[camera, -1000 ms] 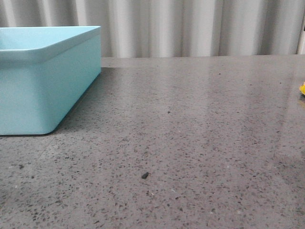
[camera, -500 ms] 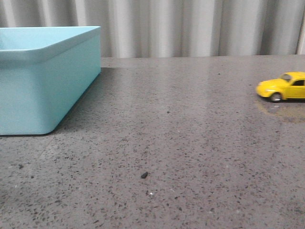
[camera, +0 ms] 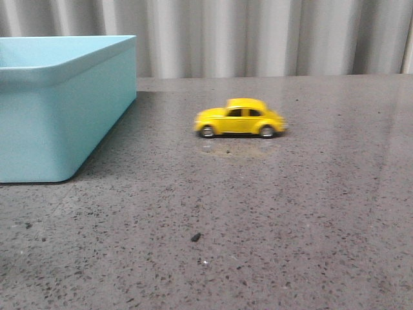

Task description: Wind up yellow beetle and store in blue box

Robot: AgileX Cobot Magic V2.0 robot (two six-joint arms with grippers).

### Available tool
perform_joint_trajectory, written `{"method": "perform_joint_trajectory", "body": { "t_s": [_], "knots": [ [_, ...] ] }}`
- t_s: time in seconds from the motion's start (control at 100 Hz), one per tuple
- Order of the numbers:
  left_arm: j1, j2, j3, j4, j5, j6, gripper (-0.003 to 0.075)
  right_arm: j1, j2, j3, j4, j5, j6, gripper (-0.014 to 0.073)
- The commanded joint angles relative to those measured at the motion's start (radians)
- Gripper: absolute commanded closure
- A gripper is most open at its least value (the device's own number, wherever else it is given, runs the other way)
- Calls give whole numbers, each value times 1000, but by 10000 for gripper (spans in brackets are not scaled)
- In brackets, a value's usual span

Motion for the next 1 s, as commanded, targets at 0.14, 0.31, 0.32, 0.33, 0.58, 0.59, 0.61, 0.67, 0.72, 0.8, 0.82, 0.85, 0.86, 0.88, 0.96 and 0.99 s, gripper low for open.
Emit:
{"method": "perform_joint_trajectory", "body": {
  "t_s": [0.14,0.31,0.32,0.33,0.58,0.59,0.61,0.67,0.72,0.8,0.82,0.85,0.86,0.88,0.96,0.99],
  "knots": [
    [1,11,-36,-52,-36,-8,741,1,-85,-30,27,-60,-30,655],
    [1,11,-36,-56,-36,-8,741,1,-169,18,52,-108,-72,655],
    [1,11,-36,-56,-36,-8,741,1,-173,20,55,-109,-74,655],
    [1,11,-36,-56,-36,-8,741,1,-181,27,55,-113,-77,655],
    [1,12,-78,-11,-2,-6,741,1,-376,217,59,-267,-79,655],
    [1,12,-83,0,1,-4,741,1,-390,233,59,-272,-79,655],
    [1,15,-96,12,12,1,741,1,-410,256,59,-290,-81,655],
    [1,27,-144,56,46,36,741,2,-465,320,67,-339,-82,655],
    [1,43,-188,76,75,76,741,6,-517,376,69,-376,-83,655],
    [-3,80,-265,112,121,143,741,33,-607,475,71,-453,-105,655],
    [-4,92,-288,121,136,155,741,44,-629,499,71,-477,-116,655],
    [-8,113,-318,147,152,171,741,59,-659,529,73,-510,-128,655],
    [-11,118,-334,153,159,175,741,67,-666,536,73,-526,-130,655],
    [-17,132,-357,174,171,184,741,79,-695,563,73,-549,-133,655],
    [-44,189,-446,285,222,203,741,122,-767,625,73,-619,-135,655],
    [-58,218,-480,343,245,203,741,136,-790,641,73,-635,-141,655]
  ]
}}
